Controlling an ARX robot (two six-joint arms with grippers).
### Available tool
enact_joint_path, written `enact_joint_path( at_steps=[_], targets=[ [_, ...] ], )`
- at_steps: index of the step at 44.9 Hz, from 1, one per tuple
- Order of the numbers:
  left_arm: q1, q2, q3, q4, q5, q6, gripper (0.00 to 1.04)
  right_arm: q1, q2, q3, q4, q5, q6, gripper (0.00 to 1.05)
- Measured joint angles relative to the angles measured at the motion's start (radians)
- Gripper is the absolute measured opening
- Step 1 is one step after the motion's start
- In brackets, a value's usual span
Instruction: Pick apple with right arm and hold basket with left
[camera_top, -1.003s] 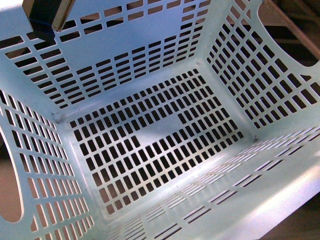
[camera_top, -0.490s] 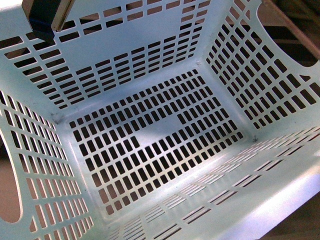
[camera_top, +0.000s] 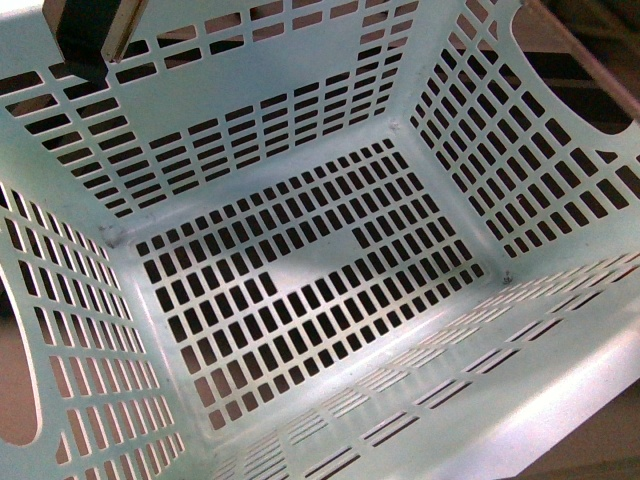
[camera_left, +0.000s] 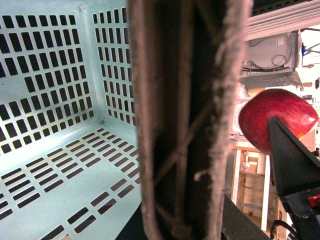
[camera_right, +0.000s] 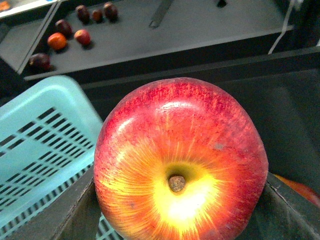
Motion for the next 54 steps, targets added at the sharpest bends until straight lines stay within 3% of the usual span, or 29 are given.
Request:
enact_joint_path(
  at_steps=[9, 21, 29, 39, 44, 48, 54],
  targets=[
    [0.000, 0.000, 0.000, 0.000, 0.000, 0.000, 0.07, 0.200, 0.080, -0.002, 0.044, 0.063, 0.068, 0.72],
    [0.000, 0.000, 0.000, 0.000, -0.002, 0.000, 0.07, 0.268, 0.144, -0.023, 0.070, 0.098, 0.120, 0.74],
    [0.000, 0.000, 0.000, 0.000, -0.002, 0.000, 0.07, 0.272, 0.142, -0.027, 0.066, 0.110, 0.134, 0.97],
    [0.000, 0.003, -0.002, 0.000, 0.002, 0.010, 0.07, 0.244, 0.059, -0.051, 0.045, 0.211, 0.132, 0.96],
    [0.000, 0.003, -0.003, 0.000, -0.011, 0.013, 0.07, 0.201, -0.033, -0.098, 0.031, 0.334, 0.079, 0.96],
    [0.000, 0.003, -0.003, 0.000, -0.013, 0.016, 0.07, 0.113, -0.179, -0.168, -0.045, 0.454, 0.039, 0.96],
    [0.000, 0.003, -0.003, 0.000, -0.006, 0.011, 0.07, 0.072, -0.245, -0.197, -0.066, 0.481, 0.020, 0.96]
  ],
)
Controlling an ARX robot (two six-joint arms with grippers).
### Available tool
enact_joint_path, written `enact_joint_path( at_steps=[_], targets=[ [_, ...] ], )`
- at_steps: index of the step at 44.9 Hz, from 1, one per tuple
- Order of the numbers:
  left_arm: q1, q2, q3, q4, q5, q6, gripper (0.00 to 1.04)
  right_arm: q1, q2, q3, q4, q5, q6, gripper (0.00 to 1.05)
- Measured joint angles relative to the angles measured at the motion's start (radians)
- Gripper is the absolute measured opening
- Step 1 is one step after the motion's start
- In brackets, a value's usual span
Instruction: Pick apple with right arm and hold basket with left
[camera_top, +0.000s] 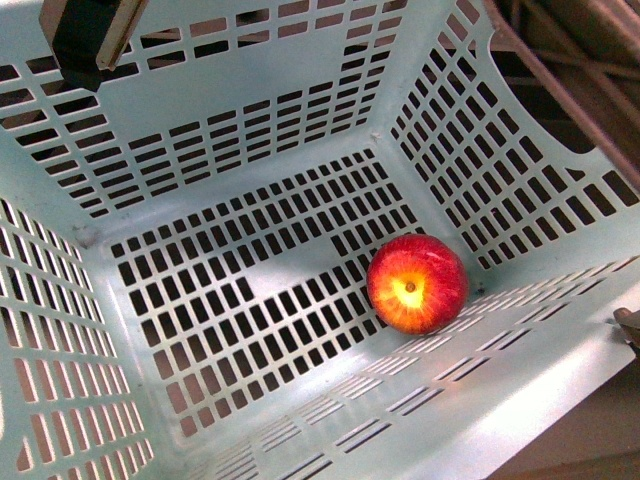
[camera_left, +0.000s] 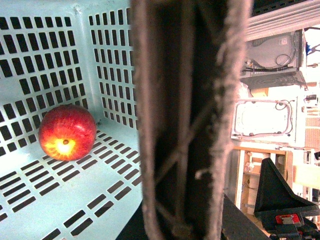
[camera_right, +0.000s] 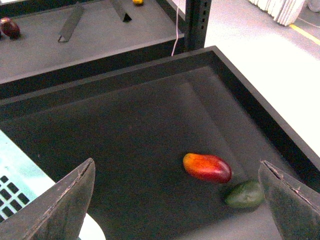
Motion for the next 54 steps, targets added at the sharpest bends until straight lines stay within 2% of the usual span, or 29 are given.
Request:
enact_joint_path(
  at_steps=[5, 9, 13, 22, 26, 31, 54],
  targets=[
    [0.000, 0.000, 0.000, 0.000, 0.011, -0.004, 0.07, -0.002, 0.000, -0.003, 0.003, -0.010, -0.007, 0.96],
    [0.000, 0.000, 0.000, 0.000, 0.007, -0.005, 0.07, -0.060, -0.044, -0.116, 0.285, -0.278, -0.125, 0.82],
    [0.000, 0.000, 0.000, 0.000, -0.001, -0.004, 0.07, -0.092, -0.088, -0.200, 0.449, -0.414, -0.199, 0.68],
    [0.000, 0.000, 0.000, 0.000, 0.003, -0.002, 0.07, -0.135, -0.168, -0.286, 0.472, -0.465, -0.248, 0.37],
    [0.000, 0.000, 0.000, 0.000, 0.003, -0.002, 0.07, -0.202, -0.208, -0.316, 0.460, -0.555, -0.259, 0.21],
    [0.000, 0.000, 0.000, 0.000, 0.003, -0.002, 0.07, -0.231, -0.251, -0.341, 0.447, -0.558, -0.262, 0.03],
    [0.000, 0.000, 0.000, 0.000, 0.006, -0.003, 0.07, -0.233, -0.451, -0.419, 0.325, -0.562, -0.267, 0.02]
  ],
)
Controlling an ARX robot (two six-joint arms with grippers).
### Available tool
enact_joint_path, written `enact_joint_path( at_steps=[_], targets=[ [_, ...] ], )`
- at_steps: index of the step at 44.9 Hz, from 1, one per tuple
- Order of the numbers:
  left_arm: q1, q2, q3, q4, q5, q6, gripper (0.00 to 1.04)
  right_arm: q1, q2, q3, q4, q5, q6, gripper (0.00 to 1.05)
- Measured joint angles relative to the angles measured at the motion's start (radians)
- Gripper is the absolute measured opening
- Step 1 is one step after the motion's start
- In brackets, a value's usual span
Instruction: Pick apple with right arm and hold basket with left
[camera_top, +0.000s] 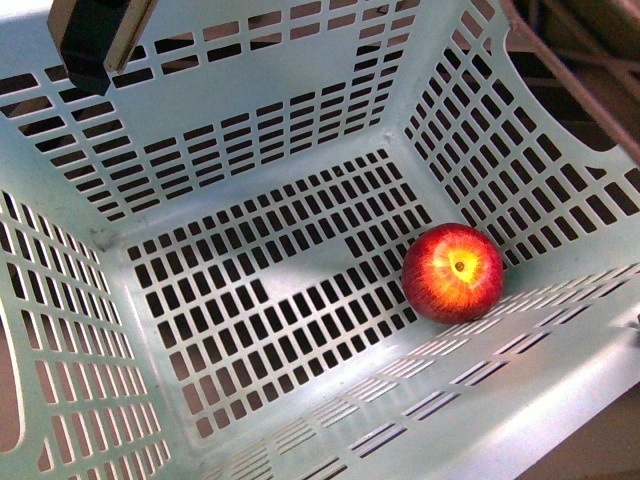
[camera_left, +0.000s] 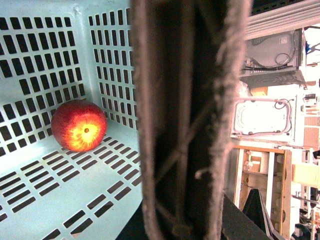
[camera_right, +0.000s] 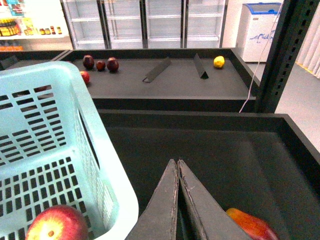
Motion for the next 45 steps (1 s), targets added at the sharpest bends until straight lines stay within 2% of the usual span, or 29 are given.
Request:
enact_joint_path(
  at_steps=[6, 22, 28, 40, 45],
  targets=[
    [0.000, 0.000, 0.000, 0.000, -0.002, 0.000, 0.07, 0.000, -0.032, -0.016, 0.008, 0.000, 0.000, 0.02],
    [0.000, 0.000, 0.000, 0.000, -0.002, 0.000, 0.07, 0.000, -0.147, -0.016, -0.105, 0.000, 0.000, 0.02],
    [0.000, 0.000, 0.000, 0.000, -0.002, 0.001, 0.07, 0.000, -0.286, -0.016, -0.270, 0.000, 0.000, 0.02],
    [0.000, 0.000, 0.000, 0.000, 0.000, -0.002, 0.07, 0.000, -0.319, -0.016, -0.282, 0.000, 0.000, 0.02],
    [0.000, 0.000, 0.000, 0.000, -0.002, -0.001, 0.07, 0.000, -0.319, -0.016, -0.282, 0.000, -0.002, 0.16]
  ],
)
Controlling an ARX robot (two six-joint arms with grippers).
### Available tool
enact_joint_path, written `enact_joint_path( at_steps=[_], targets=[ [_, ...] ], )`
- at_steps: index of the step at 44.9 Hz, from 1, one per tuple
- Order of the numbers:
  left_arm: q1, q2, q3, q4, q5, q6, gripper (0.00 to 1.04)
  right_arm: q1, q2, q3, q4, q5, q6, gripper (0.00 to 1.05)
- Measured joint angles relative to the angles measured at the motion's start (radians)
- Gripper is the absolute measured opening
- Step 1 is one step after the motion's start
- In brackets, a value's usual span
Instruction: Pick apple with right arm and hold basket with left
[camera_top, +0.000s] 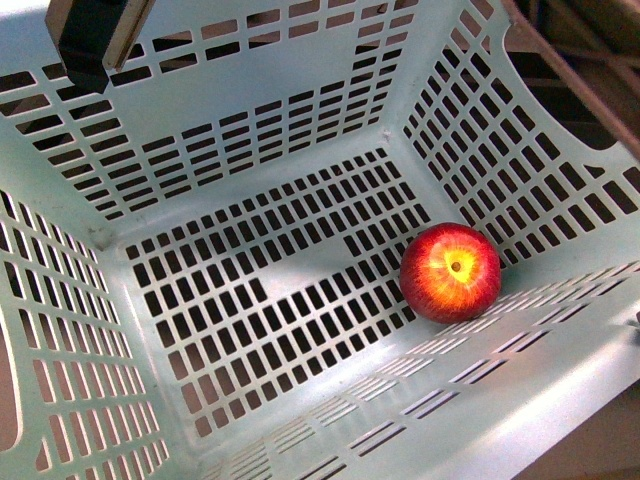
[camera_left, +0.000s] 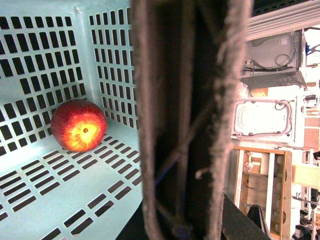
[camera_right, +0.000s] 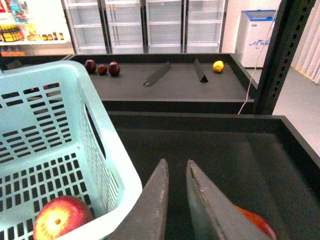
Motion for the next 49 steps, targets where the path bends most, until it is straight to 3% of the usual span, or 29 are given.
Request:
enact_joint_path(
  at_steps=[22, 33, 37, 40, 49],
  targets=[
    [0.000, 0.000, 0.000, 0.000, 0.000, 0.000, 0.07, 0.000, 0.000, 0.000, 0.000, 0.000, 0.000, 0.96],
    [-0.001, 0.000, 0.000, 0.002, -0.006, 0.000, 0.07, 0.000, 0.000, 0.000, 0.000, 0.000, 0.000, 0.96],
    [-0.009, 0.000, -0.006, 0.046, -0.191, -0.031, 0.07, 0.000, 0.000, 0.000, 0.000, 0.000, 0.000, 0.96],
    [-0.003, -0.002, -0.006, 0.051, -0.275, -0.017, 0.07, 0.000, 0.000, 0.000, 0.000, 0.000, 0.000, 0.96],
    [0.069, -0.028, -0.042, 0.051, -0.217, -0.082, 0.06, 0.000, 0.000, 0.000, 0.000, 0.000, 0.000, 0.96]
  ],
)
